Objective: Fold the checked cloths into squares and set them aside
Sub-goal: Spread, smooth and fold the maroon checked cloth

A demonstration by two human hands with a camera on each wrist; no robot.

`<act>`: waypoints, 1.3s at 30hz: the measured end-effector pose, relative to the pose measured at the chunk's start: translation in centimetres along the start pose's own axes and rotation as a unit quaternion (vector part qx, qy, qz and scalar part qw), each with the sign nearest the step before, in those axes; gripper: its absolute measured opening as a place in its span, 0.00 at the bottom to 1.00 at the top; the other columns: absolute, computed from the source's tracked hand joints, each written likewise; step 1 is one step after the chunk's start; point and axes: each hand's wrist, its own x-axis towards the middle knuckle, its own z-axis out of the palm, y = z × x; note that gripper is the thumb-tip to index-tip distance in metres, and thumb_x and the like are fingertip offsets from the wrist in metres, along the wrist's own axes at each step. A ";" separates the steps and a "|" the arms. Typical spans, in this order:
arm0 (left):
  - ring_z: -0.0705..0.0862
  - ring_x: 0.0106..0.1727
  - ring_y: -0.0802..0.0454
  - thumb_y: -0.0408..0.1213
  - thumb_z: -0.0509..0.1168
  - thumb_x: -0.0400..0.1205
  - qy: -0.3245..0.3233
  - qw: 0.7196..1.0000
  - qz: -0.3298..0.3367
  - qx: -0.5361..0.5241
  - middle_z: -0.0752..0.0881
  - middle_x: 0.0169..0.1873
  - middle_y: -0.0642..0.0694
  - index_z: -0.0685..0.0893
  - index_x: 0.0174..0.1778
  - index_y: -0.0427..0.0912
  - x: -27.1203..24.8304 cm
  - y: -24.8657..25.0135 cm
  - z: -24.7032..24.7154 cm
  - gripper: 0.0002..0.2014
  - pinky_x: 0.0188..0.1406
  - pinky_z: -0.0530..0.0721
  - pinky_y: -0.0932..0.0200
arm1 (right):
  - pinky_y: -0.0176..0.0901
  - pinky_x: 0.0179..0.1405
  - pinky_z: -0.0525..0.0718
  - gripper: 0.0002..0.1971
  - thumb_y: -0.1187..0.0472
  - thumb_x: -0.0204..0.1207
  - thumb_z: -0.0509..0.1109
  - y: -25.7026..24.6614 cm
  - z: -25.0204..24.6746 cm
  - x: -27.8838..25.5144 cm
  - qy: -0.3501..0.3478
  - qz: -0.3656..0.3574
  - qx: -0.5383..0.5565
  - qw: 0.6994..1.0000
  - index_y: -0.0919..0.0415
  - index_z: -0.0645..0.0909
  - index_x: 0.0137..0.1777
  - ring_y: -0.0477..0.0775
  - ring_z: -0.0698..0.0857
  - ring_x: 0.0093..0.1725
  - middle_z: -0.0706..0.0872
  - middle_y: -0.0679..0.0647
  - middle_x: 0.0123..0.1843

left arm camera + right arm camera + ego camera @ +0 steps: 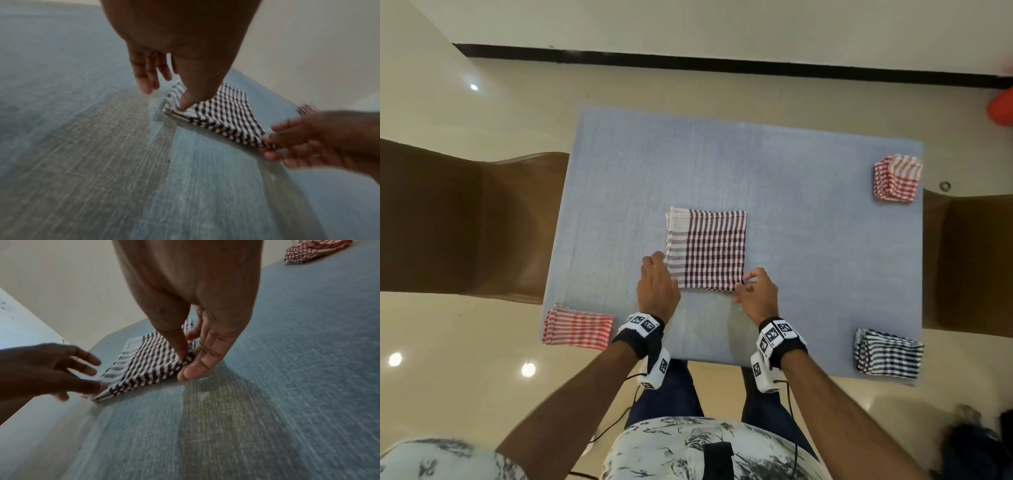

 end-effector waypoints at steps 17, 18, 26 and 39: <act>0.83 0.44 0.42 0.27 0.68 0.77 -0.037 0.925 0.242 0.292 0.83 0.48 0.40 0.80 0.55 0.41 -0.1 1.4 2.6 0.12 0.41 0.84 0.47 | 0.27 0.53 0.86 0.12 0.65 0.77 0.79 -2.0 -2.6 -0.6 0.000 -0.185 -0.003 0.983 0.57 0.93 0.59 0.38 0.91 0.48 0.94 0.49 0.52; 0.83 0.44 0.42 0.26 0.70 0.77 -0.035 0.923 0.242 0.296 0.84 0.47 0.40 0.81 0.54 0.41 0.0 1.0 2.2 0.12 0.39 0.84 0.48 | 0.31 0.54 0.87 0.11 0.64 0.76 0.79 -1.7 -2.8 -0.6 0.007 -0.193 -0.009 0.981 0.57 0.93 0.58 0.39 0.91 0.48 0.95 0.50 0.52; 0.88 0.46 0.42 0.26 0.75 0.75 -0.066 0.928 0.265 0.253 0.88 0.50 0.39 0.85 0.57 0.38 -1.4 -2.0 -0.6 0.15 0.42 0.90 0.49 | 0.22 0.49 0.72 0.09 0.58 0.76 0.81 1.6 -4.0 -1.9 0.019 -0.209 -0.107 0.972 0.56 0.92 0.55 0.47 0.79 0.52 0.82 0.49 0.51; 0.82 0.41 0.53 0.38 0.64 0.82 -0.134 0.945 0.297 -0.019 0.86 0.42 0.49 0.84 0.52 0.41 -5.8 -3.6 -1.5 0.07 0.41 0.80 0.58 | 0.25 0.63 0.77 0.05 0.63 0.77 0.79 4.0 -7.1 -4.5 -0.114 -0.205 -0.028 0.972 0.55 0.90 0.51 0.38 0.86 0.60 0.92 0.42 0.56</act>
